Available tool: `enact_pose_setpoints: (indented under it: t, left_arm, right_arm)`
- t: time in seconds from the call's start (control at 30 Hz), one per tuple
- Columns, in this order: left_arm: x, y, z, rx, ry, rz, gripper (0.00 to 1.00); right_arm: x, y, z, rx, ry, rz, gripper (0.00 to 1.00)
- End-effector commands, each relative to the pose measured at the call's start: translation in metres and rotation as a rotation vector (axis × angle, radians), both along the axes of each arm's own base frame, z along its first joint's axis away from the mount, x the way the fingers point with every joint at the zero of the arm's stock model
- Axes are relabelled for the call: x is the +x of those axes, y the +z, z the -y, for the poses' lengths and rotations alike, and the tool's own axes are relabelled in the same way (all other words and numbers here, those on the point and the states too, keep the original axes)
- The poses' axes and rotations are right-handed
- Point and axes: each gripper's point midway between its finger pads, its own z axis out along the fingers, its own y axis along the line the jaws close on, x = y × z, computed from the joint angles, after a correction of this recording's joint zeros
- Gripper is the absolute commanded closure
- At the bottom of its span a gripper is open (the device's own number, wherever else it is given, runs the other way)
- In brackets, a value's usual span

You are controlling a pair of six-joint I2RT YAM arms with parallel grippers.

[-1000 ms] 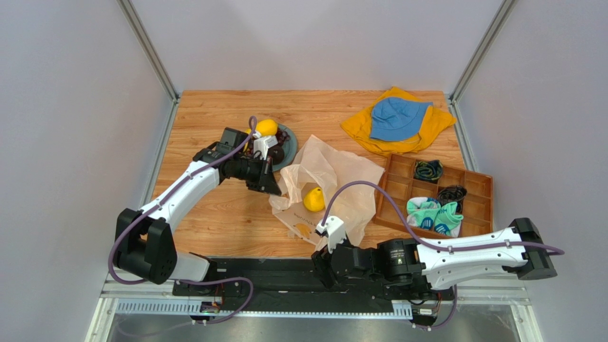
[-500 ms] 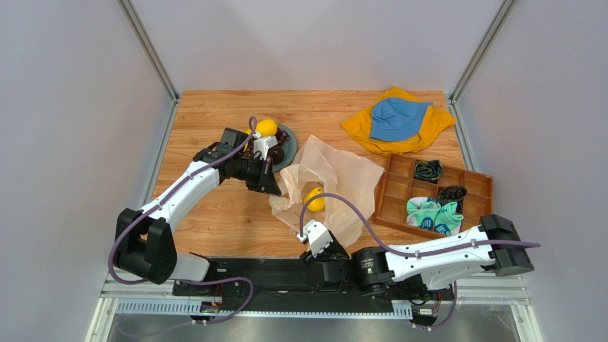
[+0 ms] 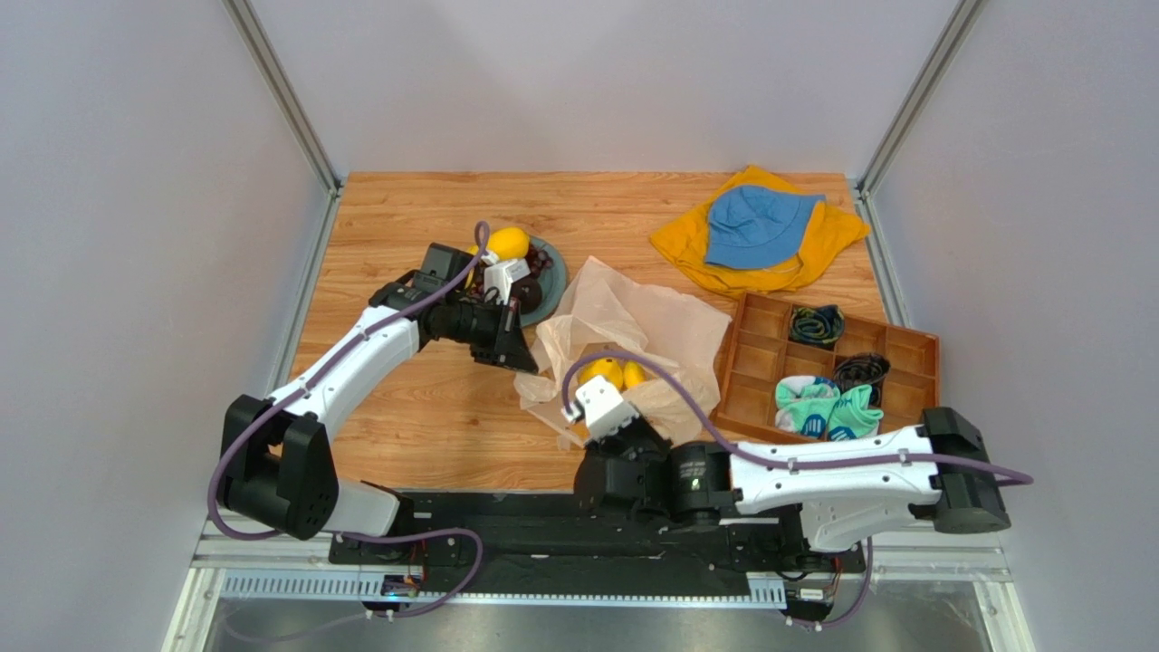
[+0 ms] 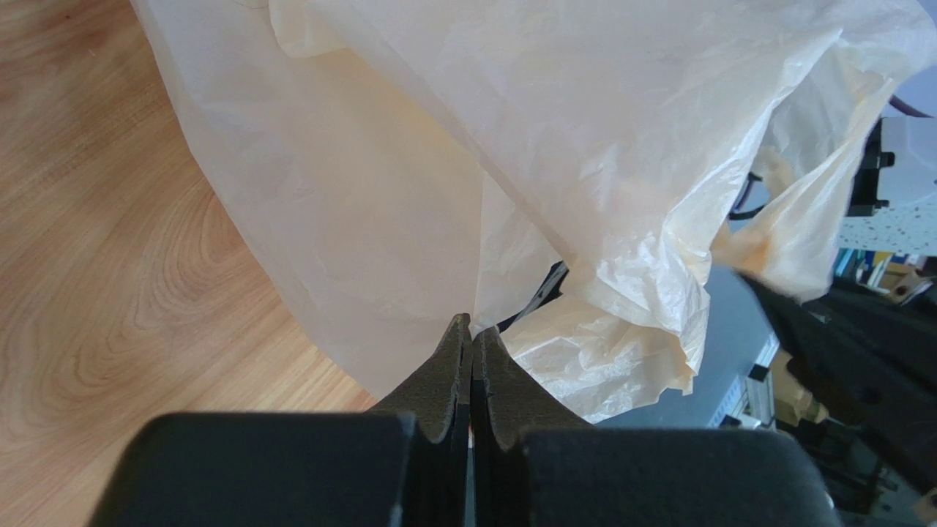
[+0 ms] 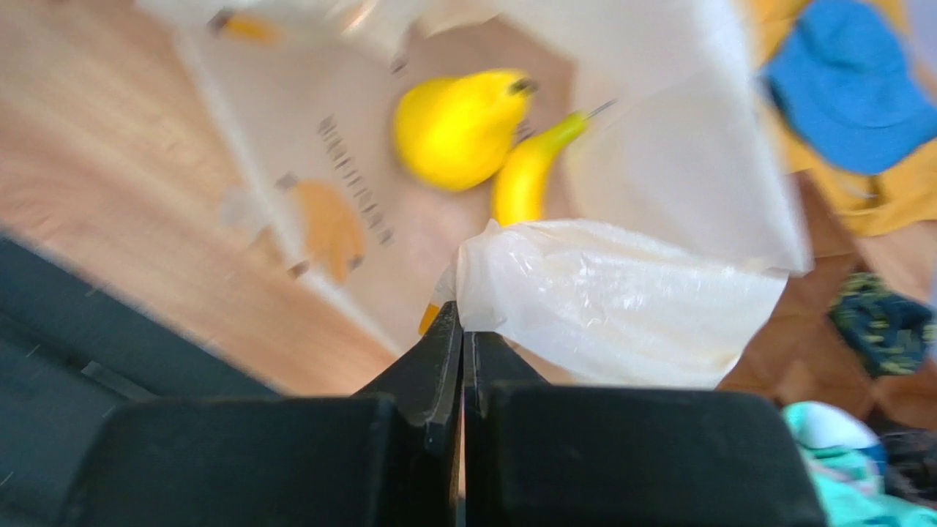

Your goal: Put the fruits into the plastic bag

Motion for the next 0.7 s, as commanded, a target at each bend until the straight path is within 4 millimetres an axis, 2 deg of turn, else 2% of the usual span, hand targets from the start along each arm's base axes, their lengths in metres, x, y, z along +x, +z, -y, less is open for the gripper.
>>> enact_pose_setpoints:
  t: [0.0, 0.03, 0.1, 0.13, 0.17, 0.2, 0.23, 0.3, 0.33, 0.4, 0.43, 0.5, 0.63, 0.67]
  left_arm:
    - [0.017, 0.022, 0.012, -0.044, 0.015, 0.036, 1.0]
    - [0.025, 0.035, 0.017, -0.049, 0.023, 0.07, 1.0]
    - [0.031, 0.048, 0.027, -0.045, 0.021, 0.099, 1.0]
    - [0.04, 0.067, 0.032, -0.065, 0.022, 0.138, 1.0]
    - [0.043, 0.071, 0.039, -0.073, 0.013, 0.139, 1.0]
    - [0.047, 0.079, 0.043, -0.083, 0.014, 0.149, 1.0]
    - [0.055, 0.099, 0.048, -0.106, 0.021, 0.184, 1.0]
    - [0.066, 0.108, 0.056, -0.117, 0.028, 0.194, 1.0]
    - [0.073, 0.124, 0.06, -0.135, 0.03, 0.227, 1.0]
    - [0.083, 0.129, 0.065, -0.143, 0.041, 0.224, 1.0]
    - [0.088, 0.14, 0.068, -0.163, 0.042, 0.25, 1.0]
    - [0.098, 0.145, 0.073, -0.177, 0.052, 0.254, 1.0]
    - [0.111, 0.142, 0.081, -0.192, 0.055, 0.24, 1.0]
    - [0.116, 0.135, 0.083, -0.182, 0.061, 0.229, 1.0]
  right_arm:
    - [0.059, 0.098, 0.029, 0.125, -0.146, 0.202, 1.0]
    - [0.079, 0.117, 0.039, 0.188, -0.203, 0.225, 1.0]
    - [0.092, 0.154, 0.058, 0.276, -0.2, 0.262, 1.0]
    - [0.108, 0.173, 0.073, 0.345, -0.252, 0.292, 1.0]
    - [0.111, 0.191, 0.087, 0.382, -0.252, 0.321, 1.0]
    - [0.115, 0.203, 0.091, 0.422, -0.238, 0.33, 1.0]
    - [0.124, 0.218, 0.106, 0.462, -0.276, 0.361, 1.0]
    - [0.128, 0.233, 0.114, 0.488, -0.255, 0.38, 1.0]
    - [0.134, 0.24, 0.124, 0.489, -0.282, 0.395, 1.0]
    - [0.139, 0.24, 0.128, 0.466, -0.298, 0.399, 1.0]
    - [0.143, 0.238, 0.134, 0.454, -0.32, 0.4, 1.0]
    - [0.149, 0.228, 0.135, 0.438, -0.332, 0.377, 1.0]
    - [0.157, 0.211, 0.145, 0.426, -0.377, 0.346, 1.0]
    - [0.157, 0.209, 0.146, 0.428, -0.381, 0.344, 1.0]
